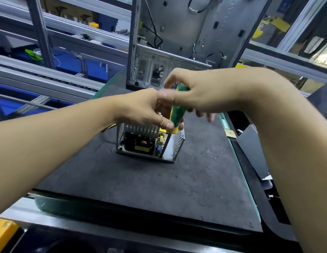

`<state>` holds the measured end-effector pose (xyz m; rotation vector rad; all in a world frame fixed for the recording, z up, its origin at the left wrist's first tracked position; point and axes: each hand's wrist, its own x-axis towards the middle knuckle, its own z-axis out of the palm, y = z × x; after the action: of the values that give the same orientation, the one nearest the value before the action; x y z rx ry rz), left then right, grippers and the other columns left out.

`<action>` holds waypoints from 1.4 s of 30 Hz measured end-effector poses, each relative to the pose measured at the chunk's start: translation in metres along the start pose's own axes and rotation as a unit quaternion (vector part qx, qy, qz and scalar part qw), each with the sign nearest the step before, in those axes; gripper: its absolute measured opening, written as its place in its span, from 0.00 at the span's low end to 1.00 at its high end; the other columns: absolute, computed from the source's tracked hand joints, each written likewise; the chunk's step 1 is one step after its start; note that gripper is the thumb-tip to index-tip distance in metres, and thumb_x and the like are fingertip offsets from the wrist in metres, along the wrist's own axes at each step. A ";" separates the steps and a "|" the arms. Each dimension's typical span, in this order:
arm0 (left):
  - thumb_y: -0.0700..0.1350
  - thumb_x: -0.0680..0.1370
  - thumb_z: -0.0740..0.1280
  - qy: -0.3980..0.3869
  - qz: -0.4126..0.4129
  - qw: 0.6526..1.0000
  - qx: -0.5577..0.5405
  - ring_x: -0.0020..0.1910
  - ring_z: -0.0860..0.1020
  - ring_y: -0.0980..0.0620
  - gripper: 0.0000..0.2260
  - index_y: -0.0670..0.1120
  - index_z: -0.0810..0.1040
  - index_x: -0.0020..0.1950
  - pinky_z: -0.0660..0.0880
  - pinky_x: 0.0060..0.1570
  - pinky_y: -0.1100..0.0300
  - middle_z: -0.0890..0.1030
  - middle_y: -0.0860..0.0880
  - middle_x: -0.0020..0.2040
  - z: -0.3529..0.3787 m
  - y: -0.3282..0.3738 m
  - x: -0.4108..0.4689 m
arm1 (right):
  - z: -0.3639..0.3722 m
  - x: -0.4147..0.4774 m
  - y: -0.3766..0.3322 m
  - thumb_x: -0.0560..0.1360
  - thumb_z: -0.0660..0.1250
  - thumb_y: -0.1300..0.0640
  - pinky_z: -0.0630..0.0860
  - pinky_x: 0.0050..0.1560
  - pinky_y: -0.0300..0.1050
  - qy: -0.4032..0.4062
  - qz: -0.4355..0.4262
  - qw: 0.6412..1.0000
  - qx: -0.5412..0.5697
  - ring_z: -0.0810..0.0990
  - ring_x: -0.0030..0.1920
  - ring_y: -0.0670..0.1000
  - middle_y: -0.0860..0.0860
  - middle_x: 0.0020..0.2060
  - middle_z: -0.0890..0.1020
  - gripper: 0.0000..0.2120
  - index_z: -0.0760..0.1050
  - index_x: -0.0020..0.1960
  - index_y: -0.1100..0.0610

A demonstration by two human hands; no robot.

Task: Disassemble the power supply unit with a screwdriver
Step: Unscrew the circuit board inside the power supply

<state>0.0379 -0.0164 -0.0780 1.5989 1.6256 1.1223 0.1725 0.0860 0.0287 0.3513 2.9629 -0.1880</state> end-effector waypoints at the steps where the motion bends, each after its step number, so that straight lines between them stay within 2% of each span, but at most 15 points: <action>1: 0.43 0.73 0.75 0.011 0.006 1.000 0.025 0.52 0.85 0.53 0.11 0.51 0.80 0.53 0.80 0.51 0.61 0.87 0.52 0.50 0.001 0.001 0.000 | 0.000 0.002 -0.002 0.73 0.51 0.25 0.77 0.29 0.45 0.019 0.022 0.999 -0.027 0.82 0.26 0.48 0.51 0.31 0.84 0.32 0.76 0.51 0.52; 5: 0.55 0.66 0.76 0.049 0.014 0.995 0.091 0.54 0.81 0.42 0.24 0.43 0.79 0.55 0.76 0.58 0.43 0.84 0.41 0.52 0.005 0.002 0.002 | 0.001 0.011 -0.003 0.79 0.56 0.38 0.74 0.33 0.44 0.089 0.021 0.991 -0.096 0.78 0.26 0.51 0.51 0.24 0.80 0.24 0.78 0.42 0.56; 7: 0.54 0.67 0.77 0.036 0.024 0.997 0.057 0.57 0.82 0.46 0.25 0.43 0.79 0.59 0.78 0.58 0.51 0.84 0.44 0.55 0.002 0.002 0.000 | 0.001 0.009 -0.003 0.78 0.60 0.43 0.77 0.35 0.47 0.060 -0.022 0.995 -0.076 0.80 0.29 0.53 0.51 0.30 0.82 0.14 0.77 0.45 0.53; 10: 0.43 0.72 0.73 -0.015 0.015 1.000 -0.017 0.61 0.81 0.54 0.16 0.47 0.80 0.60 0.77 0.57 0.63 0.85 0.50 0.59 -0.004 0.001 -0.003 | -0.004 0.000 -0.005 0.74 0.64 0.52 0.76 0.34 0.46 0.008 -0.067 0.997 -0.042 0.79 0.30 0.41 0.44 0.34 0.82 0.03 0.75 0.47 0.45; 12: 0.40 0.73 0.72 -0.031 0.012 0.999 -0.029 0.60 0.82 0.52 0.15 0.45 0.81 0.60 0.77 0.56 0.62 0.85 0.49 0.58 -0.005 -0.003 -0.003 | -0.004 -0.003 -0.002 0.74 0.64 0.53 0.74 0.36 0.44 0.007 -0.066 0.997 -0.031 0.78 0.32 0.39 0.42 0.36 0.80 0.05 0.75 0.48 0.44; 14: 0.41 0.72 0.73 -0.026 0.003 0.999 -0.032 0.57 0.84 0.52 0.14 0.44 0.82 0.57 0.78 0.54 0.63 0.86 0.49 0.54 -0.003 -0.003 -0.001 | -0.001 -0.005 -0.003 0.76 0.64 0.43 0.78 0.37 0.46 0.011 -0.045 0.999 -0.016 0.81 0.32 0.44 0.44 0.36 0.81 0.06 0.75 0.50 0.43; 16: 0.46 0.69 0.76 0.002 -0.001 1.000 -0.003 0.52 0.85 0.54 0.14 0.46 0.81 0.54 0.79 0.51 0.63 0.87 0.50 0.50 0.000 -0.001 0.000 | 0.002 -0.005 -0.008 0.75 0.56 0.30 0.78 0.31 0.46 0.024 -0.002 1.000 -0.007 0.82 0.28 0.50 0.48 0.31 0.82 0.24 0.76 0.48 0.50; 18: 0.55 0.66 0.77 0.040 -0.002 0.996 0.079 0.47 0.84 0.53 0.21 0.44 0.80 0.52 0.80 0.50 0.59 0.86 0.48 0.47 0.003 -0.001 0.002 | 0.005 0.000 -0.011 0.77 0.50 0.29 0.70 0.29 0.44 0.071 0.033 0.996 -0.044 0.78 0.26 0.51 0.51 0.26 0.79 0.33 0.74 0.39 0.57; 21: 0.57 0.65 0.79 0.047 -0.001 0.996 0.074 0.51 0.82 0.47 0.30 0.42 0.77 0.60 0.79 0.52 0.52 0.83 0.40 0.53 0.004 -0.001 0.001 | 0.006 0.005 -0.012 0.81 0.56 0.39 0.65 0.31 0.45 0.109 0.010 0.990 -0.094 0.75 0.32 0.53 0.52 0.31 0.76 0.23 0.70 0.38 0.57; 24: 0.46 0.70 0.79 -0.003 0.009 1.000 0.012 0.54 0.82 0.59 0.21 0.48 0.78 0.61 0.76 0.49 0.68 0.85 0.50 0.56 -0.001 0.001 -0.004 | -0.003 -0.002 -0.013 0.77 0.62 0.47 0.71 0.30 0.42 0.043 -0.016 0.995 -0.083 0.82 0.30 0.53 0.50 0.34 0.83 0.11 0.75 0.46 0.54; 29: 0.39 0.72 0.73 -0.009 0.012 0.999 -0.032 0.55 0.84 0.55 0.13 0.44 0.81 0.57 0.77 0.53 0.67 0.87 0.48 0.54 0.000 -0.004 -0.002 | -0.004 -0.008 -0.009 0.76 0.62 0.45 0.78 0.40 0.45 0.014 -0.006 0.998 -0.061 0.82 0.26 0.46 0.45 0.39 0.82 0.07 0.72 0.51 0.46; 33: 0.46 0.71 0.76 0.015 0.014 0.999 0.048 0.44 0.83 0.61 0.13 0.46 0.80 0.53 0.77 0.44 0.70 0.86 0.58 0.46 0.004 0.001 0.000 | 0.000 -0.003 -0.014 0.76 0.52 0.28 0.70 0.30 0.43 0.042 0.057 0.996 -0.058 0.80 0.22 0.50 0.53 0.28 0.81 0.33 0.75 0.43 0.57; 36: 0.52 0.68 0.77 0.018 0.011 0.996 0.085 0.36 0.77 0.66 0.13 0.52 0.77 0.47 0.71 0.39 0.72 0.80 0.63 0.37 0.005 0.002 0.001 | 0.005 0.006 -0.012 0.80 0.56 0.37 0.64 0.30 0.44 0.115 0.024 0.987 -0.113 0.74 0.29 0.51 0.53 0.30 0.76 0.26 0.72 0.38 0.58; 40: 0.51 0.68 0.78 -0.008 0.014 0.999 0.029 0.51 0.79 0.68 0.16 0.58 0.80 0.53 0.72 0.50 0.74 0.83 0.63 0.50 0.001 0.002 -0.003 | -0.004 -0.001 -0.014 0.76 0.65 0.51 0.72 0.36 0.43 0.035 -0.058 0.995 -0.075 0.79 0.35 0.42 0.45 0.36 0.80 0.01 0.75 0.46 0.47; 42: 0.45 0.73 0.76 -0.038 0.012 0.999 0.015 0.61 0.79 0.61 0.16 0.55 0.81 0.59 0.73 0.57 0.70 0.84 0.59 0.58 -0.002 0.002 -0.004 | -0.006 -0.003 -0.012 0.72 0.64 0.59 0.74 0.35 0.43 0.015 -0.075 0.995 -0.065 0.79 0.34 0.45 0.45 0.33 0.81 0.07 0.76 0.43 0.46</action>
<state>0.0372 -0.0205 -0.0756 1.6641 1.5848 1.0422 0.1720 0.0740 0.0364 0.1149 3.0118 -0.0069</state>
